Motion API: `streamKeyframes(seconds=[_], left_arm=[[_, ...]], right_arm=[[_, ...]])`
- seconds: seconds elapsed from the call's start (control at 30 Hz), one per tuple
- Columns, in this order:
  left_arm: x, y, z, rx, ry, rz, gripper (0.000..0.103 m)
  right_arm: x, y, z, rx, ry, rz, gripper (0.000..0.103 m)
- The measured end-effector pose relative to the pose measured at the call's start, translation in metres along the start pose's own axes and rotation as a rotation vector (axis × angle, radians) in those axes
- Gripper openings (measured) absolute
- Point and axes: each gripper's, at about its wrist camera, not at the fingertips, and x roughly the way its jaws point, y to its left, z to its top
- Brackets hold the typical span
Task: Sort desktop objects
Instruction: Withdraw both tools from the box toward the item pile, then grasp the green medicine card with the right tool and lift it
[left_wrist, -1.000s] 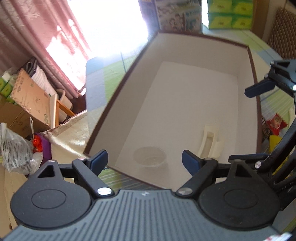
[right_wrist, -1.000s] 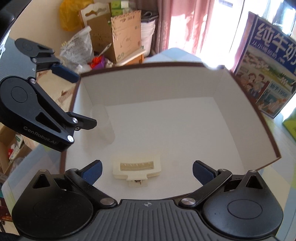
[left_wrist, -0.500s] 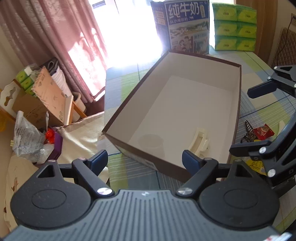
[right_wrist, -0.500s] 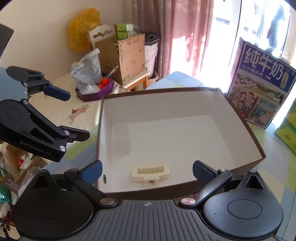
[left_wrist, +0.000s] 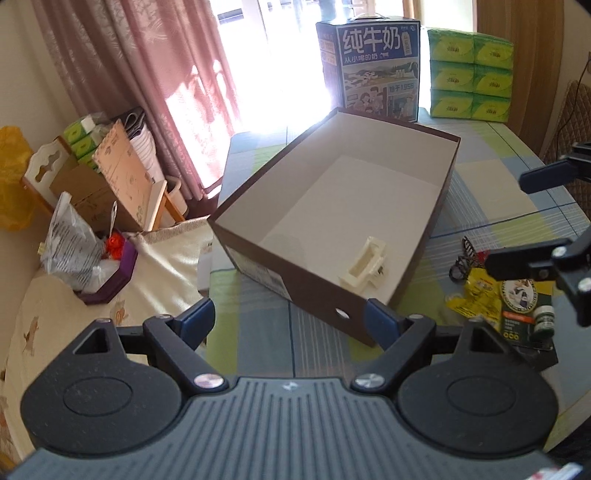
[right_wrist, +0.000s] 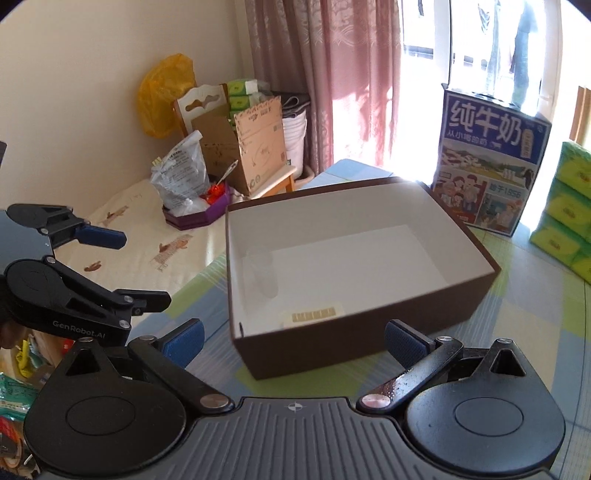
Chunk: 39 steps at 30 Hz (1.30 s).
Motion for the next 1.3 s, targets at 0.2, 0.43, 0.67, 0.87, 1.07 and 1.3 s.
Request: streamKeyframes(seconds=[0.2, 0.43, 0.67, 0.87, 1.07, 1.3], left_arm=[[-0.02, -0.013, -0.014, -0.038, -0.001, 0.011, 0.085], [-0.038, -0.034, -0.027, -0.062, 0.002, -0.011, 0.086], [-0.047, -0.048, -0.038, -0.093, 0.016, -0.021, 0.086], [-0.051, -0.053, -0.044, -0.108, 0.03, -0.026, 0.086], [-0.047, -0.063, -0.05, -0.107, 0.05, -0.048, 0.085], [-0.036, -0.08, -0.049, -0.071, 0.067, -0.088, 0.085]], right_arm=[[-0.026, -0.001, -0.02, 0.001, -0.015, -0.001, 0.101], [-0.047, -0.003, -0.046, -0.004, -0.004, -0.005, 0.101], [-0.062, -0.007, -0.065, -0.007, -0.002, -0.008, 0.101], [-0.073, -0.012, -0.079, 0.017, 0.002, 0.007, 0.101], [-0.078, -0.025, -0.099, 0.074, 0.042, -0.005, 0.101], [-0.078, -0.047, -0.12, 0.151, 0.095, -0.071, 0.101]])
